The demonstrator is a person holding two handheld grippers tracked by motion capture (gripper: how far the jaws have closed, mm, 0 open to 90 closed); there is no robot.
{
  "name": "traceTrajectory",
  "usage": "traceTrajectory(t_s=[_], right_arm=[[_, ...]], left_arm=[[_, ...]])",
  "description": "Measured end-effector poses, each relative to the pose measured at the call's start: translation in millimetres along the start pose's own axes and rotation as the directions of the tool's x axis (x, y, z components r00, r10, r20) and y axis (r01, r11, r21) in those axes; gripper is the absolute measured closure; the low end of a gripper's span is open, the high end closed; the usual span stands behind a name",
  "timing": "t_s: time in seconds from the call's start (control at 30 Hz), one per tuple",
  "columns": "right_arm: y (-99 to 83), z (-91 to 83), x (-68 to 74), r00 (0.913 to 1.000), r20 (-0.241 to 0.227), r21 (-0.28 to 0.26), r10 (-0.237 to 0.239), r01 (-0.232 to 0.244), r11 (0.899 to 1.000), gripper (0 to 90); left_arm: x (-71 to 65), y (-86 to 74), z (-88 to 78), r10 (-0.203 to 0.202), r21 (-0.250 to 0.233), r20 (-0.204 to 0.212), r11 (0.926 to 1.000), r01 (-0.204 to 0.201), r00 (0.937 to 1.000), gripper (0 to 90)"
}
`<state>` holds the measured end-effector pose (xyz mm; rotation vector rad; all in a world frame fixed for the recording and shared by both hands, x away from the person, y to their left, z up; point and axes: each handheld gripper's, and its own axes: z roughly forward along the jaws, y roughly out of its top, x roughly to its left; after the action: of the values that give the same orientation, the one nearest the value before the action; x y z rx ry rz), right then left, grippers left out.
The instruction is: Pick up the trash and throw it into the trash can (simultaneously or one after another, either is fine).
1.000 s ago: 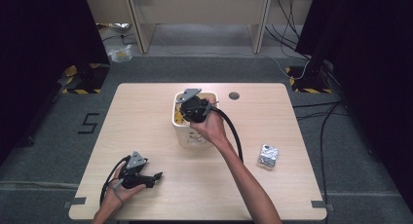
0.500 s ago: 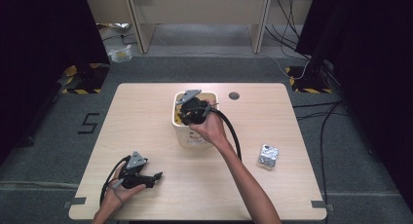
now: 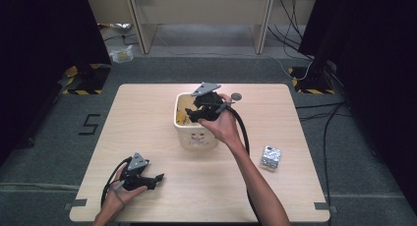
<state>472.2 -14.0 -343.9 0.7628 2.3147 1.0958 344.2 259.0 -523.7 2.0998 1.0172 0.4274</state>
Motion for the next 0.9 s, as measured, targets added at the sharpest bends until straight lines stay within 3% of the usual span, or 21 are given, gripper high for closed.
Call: traceTrajectory(t_s=[0.03,0.3,0.47,0.57,0.67,0.9], right_arm=[[-1.6,-8.8,-4.6,0.9995,0.018,-0.017,0.025,-0.025,1.000,30.5],[-13.3,-40.5,-19.2,0.9955,0.075,-0.055,0.059,-0.055,0.997,26.6],[-34.0,-70.6,-30.1,0.9890,0.122,-0.082,0.084,-0.074,0.994,26.1],[-44.3,-79.4,-32.4,0.9858,0.138,-0.081,0.096,-0.085,0.993,26.0],[-66.5,-89.3,-34.5,0.9811,0.166,-0.054,0.099,-0.092,0.994,25.8],[-98.2,-95.2,-33.7,0.9770,0.179,-0.020,0.116,-0.114,0.993,24.0]], left_arm=[[0.0,0.0,0.0,0.000,0.000,0.000,1.0000,0.000,1.0000,15.9],[0.0,0.1,-0.2,0.000,0.002,0.001,1.0000,0.000,1.0000,15.9],[0.2,0.1,-0.3,0.003,0.004,0.001,1.0000,-0.003,1.0000,15.9],[0.2,0.3,-0.4,0.003,0.007,0.002,1.0000,-0.003,1.0000,15.9],[0.2,0.2,-0.4,0.003,0.007,0.002,1.0000,-0.003,1.0000,15.9],[0.1,0.2,-0.4,0.003,0.008,0.003,1.0000,-0.003,1.0000,15.9]])
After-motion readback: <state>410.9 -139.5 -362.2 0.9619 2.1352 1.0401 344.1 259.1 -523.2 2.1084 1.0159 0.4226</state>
